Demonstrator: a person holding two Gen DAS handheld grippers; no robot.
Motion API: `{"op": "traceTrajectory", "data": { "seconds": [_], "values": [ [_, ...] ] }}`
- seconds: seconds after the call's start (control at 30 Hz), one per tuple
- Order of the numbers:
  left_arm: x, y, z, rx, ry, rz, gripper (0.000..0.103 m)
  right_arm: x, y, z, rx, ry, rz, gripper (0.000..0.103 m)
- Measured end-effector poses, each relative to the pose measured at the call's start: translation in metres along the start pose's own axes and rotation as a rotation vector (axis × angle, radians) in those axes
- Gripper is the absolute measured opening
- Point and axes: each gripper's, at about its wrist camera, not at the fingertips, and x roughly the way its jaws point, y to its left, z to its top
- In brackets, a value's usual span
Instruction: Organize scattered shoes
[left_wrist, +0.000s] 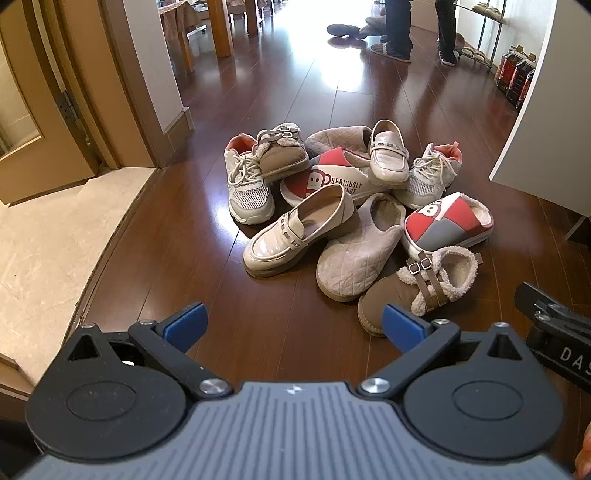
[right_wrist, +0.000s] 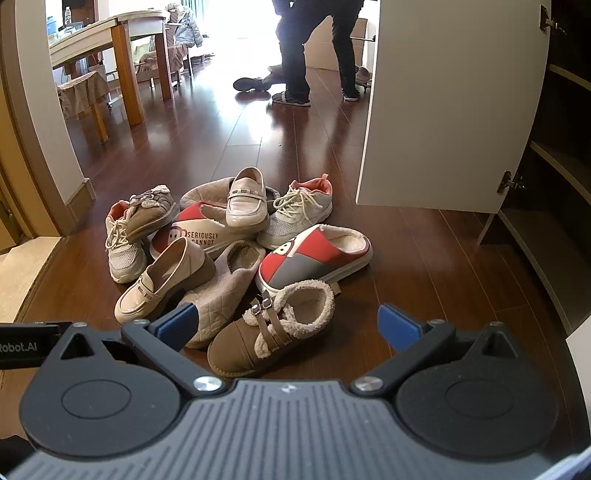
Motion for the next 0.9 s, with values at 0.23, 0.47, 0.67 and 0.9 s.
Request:
{"op": "traceTrajectory", "data": {
  "seconds": [0.23,0.47,0.67,0.9],
  "values": [
    [0.005,-0.005,0.002,0.007,-0.005,0.004,0.102,0.005,-0.003,-0.003,0.0,0.001,0.01,0.102],
    [0.0,-0.004,-0.002,0.013,-0.012,0.007,0.102,0.007,-0.006,-0.006,0.0,-0.004,0.012,0.102],
    [0.0,-0.004,-0.001,0.013,-0.015,0.01,0.102,0.008,-0.009,-0.009,0.003,-0.007,0.035,0.102],
    [-0.002,-0.006,-0.004,0.013,-0.015,0.014,0.102,0.004,-0.005,-0.008,-0.001,-0.004,0.034,0.102]
  ]
}}
